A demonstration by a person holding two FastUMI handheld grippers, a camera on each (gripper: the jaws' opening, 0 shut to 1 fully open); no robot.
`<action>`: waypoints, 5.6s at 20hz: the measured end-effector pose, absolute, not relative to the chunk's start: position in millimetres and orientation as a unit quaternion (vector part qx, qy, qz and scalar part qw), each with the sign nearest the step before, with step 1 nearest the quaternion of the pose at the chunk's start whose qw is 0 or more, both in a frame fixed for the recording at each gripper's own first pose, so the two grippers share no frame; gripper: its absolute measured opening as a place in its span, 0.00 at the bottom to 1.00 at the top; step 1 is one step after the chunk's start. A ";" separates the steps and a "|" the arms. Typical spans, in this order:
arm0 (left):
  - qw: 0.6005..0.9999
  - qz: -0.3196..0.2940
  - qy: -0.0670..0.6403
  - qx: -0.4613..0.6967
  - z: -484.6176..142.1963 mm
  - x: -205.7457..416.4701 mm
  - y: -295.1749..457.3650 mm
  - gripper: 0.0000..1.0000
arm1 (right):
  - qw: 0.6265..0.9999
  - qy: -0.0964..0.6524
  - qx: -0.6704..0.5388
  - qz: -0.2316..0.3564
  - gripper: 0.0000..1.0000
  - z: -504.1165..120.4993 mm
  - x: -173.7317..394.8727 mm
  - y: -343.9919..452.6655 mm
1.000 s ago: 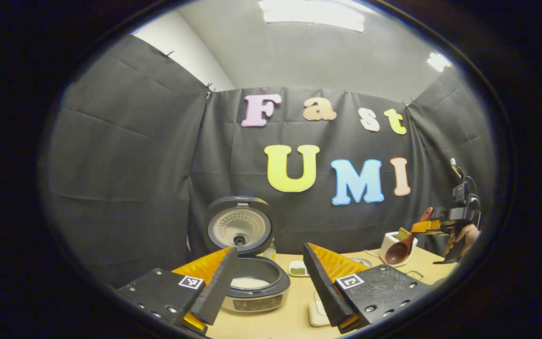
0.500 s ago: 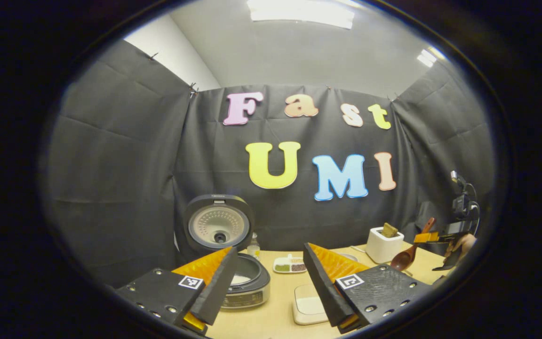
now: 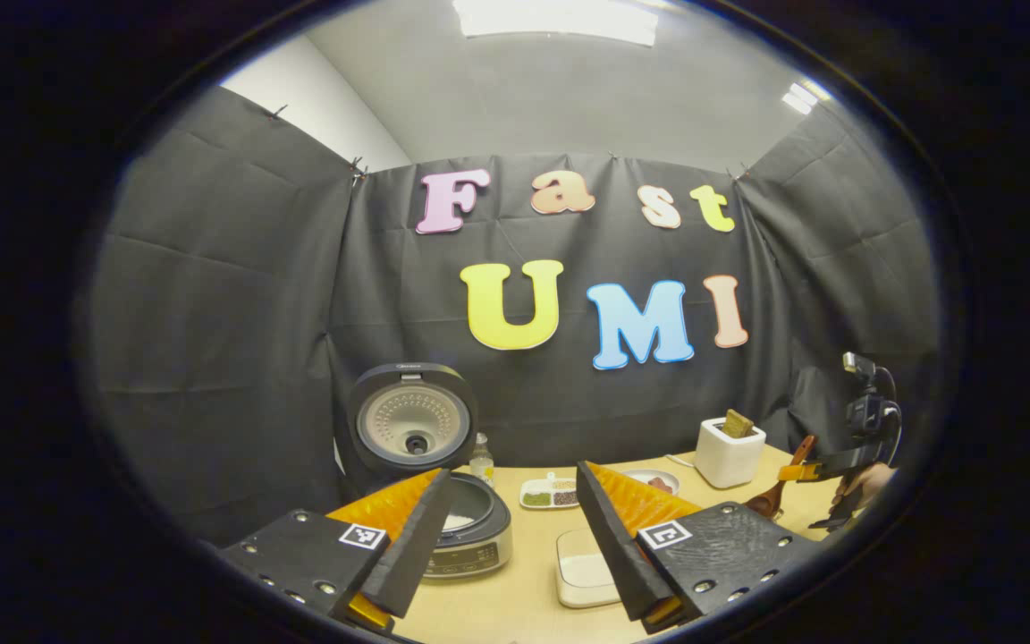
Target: Close the left gripper, press the button to open the rice cooker; take a wooden spoon from the chopstick holder with the right hand, scoop a spoonful of rice and pour it into the rice cooker, then put the wooden spoon back into the chopstick holder.
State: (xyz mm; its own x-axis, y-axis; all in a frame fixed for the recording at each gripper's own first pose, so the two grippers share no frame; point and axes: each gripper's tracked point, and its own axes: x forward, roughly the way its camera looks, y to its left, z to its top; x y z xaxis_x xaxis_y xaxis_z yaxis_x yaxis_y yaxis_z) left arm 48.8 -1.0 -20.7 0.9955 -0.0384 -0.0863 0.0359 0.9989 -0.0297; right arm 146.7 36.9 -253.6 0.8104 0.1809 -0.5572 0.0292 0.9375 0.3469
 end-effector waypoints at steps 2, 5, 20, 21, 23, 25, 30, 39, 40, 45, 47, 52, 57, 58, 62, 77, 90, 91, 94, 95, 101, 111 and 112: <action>0.999 -0.016 0.043 -0.014 -20.5 47.0 0.1 0.87 | 0.931 0.319 0.173 0.046 0.10 -264.0 142.3 41.5; 0.999 -0.012 0.043 -0.015 -20.7 46.8 -1.2 0.87 | 0.929 0.328 0.165 0.050 0.12 -272.7 139.1 42.2; 0.999 -0.011 0.035 -0.024 -11.4 94.1 8.2 0.85 | 0.976 0.216 0.011 0.003 0.98 -173.9 123.2 -22.5; 0.999 -0.009 0.034 -0.021 -9.0 103.4 12.9 0.87 | 0.978 0.208 0.005 0.003 0.98 -164.7 120.6 -22.8; 0.999 -0.003 0.032 -0.012 -3.1 128.9 26.1 0.86 | 0.981 0.193 -0.001 0.002 0.98 -147.1 114.8 -20.6; 1.000 0.005 0.031 -0.005 1.5 153.1 42.4 0.86 | 0.983 0.182 -0.001 -0.002 0.98 -132.7 108.6 -18.3; 0.999 0.031 0.024 -0.002 25.4 225.0 83.0 0.86 | 0.986 0.168 -0.008 -0.013 0.98 -115.5 94.2 -9.1; 0.997 0.068 0.020 0.020 45.0 332.9 156.4 0.84 | 0.984 0.176 -0.014 -0.035 1.00 -125.3 82.7 15.1; 0.997 0.069 0.020 0.020 46.8 344.8 161.9 0.85 | 0.983 0.178 -0.015 -0.038 1.00 -126.6 82.1 17.4; 0.996 0.083 0.033 0.022 36.5 398.1 188.3 0.87 | 0.981 0.188 -0.011 -0.050 1.00 -133.3 78.4 22.6; 0.995 0.088 0.048 0.017 23.6 415.0 194.8 0.85 | 0.980 0.190 -0.017 -0.053 1.00 -132.1 76.7 23.3; 0.991 0.099 0.088 0.008 -11.9 430.1 205.6 0.84 | 0.980 0.191 -0.021 -0.051 1.00 -127.4 75.4 20.9; 0.988 0.105 0.111 -0.036 -38.6 416.3 208.4 0.89 | 0.982 0.183 -0.023 -0.042 1.00 -117.9 73.5 15.3; 0.987 0.108 0.113 -0.037 -42.3 411.9 207.6 0.89 | 0.982 0.181 -0.023 -0.040 1.00 -116.9 72.2 13.0; 0.987 0.111 0.115 -0.030 -45.0 392.9 194.2 0.89 | 0.984 0.174 -0.017 -0.029 1.00 -110.6 68.6 2.8; 0.983 0.095 0.156 -0.026 -110.7 272.5 141.0 0.92 | 0.985 0.170 0.000 0.028 1.00 -112.1 53.7 -22.4; 0.973 0.082 0.215 -0.020 -215.9 221.2 108.7 0.90 | 0.982 0.184 -0.011 0.047 0.97 -124.5 38.7 -38.5; 0.972 0.081 0.221 -0.019 -225.3 217.6 107.2 0.91 | 0.982 0.185 -0.012 0.046 0.97 -125.2 37.5 -39.5; 0.973 0.082 0.214 -0.007 -232.6 214.1 104.9 0.91 | 0.981 0.188 -0.016 0.045 1.00 -126.3 37.3 -43.3; 0.972 0.082 0.220 -0.008 -234.3 215.3 105.2 0.90 | 0.981 0.188 -0.018 0.044 1.00 -126.8 38.1 -43.2; 0.972 0.088 0.216 -0.018 -243.0 209.9 104.0 0.92 | 0.981 0.190 -0.016 0.045 1.00 -130.8 40.1 -38.3; 0.985 0.073 0.157 0.007 -183.3 203.8 86.7 0.87 | 0.984 0.168 0.002 0.062 1.00 -114.1 53.7 -28.2; 0.987 0.069 0.143 0.010 -165.7 200.1 79.4 0.87 | 0.985 0.162 0.006 0.066 1.00 -109.7 55.2 -26.8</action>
State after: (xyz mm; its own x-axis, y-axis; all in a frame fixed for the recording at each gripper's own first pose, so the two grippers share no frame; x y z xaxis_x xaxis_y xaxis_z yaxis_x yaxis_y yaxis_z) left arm 200.1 79.4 -165.7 0.9496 0.1390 -0.2810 -0.1332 0.9903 0.0397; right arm 55.2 -26.8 -109.7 0.9390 0.1322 -0.3176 -0.1283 0.9912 0.0331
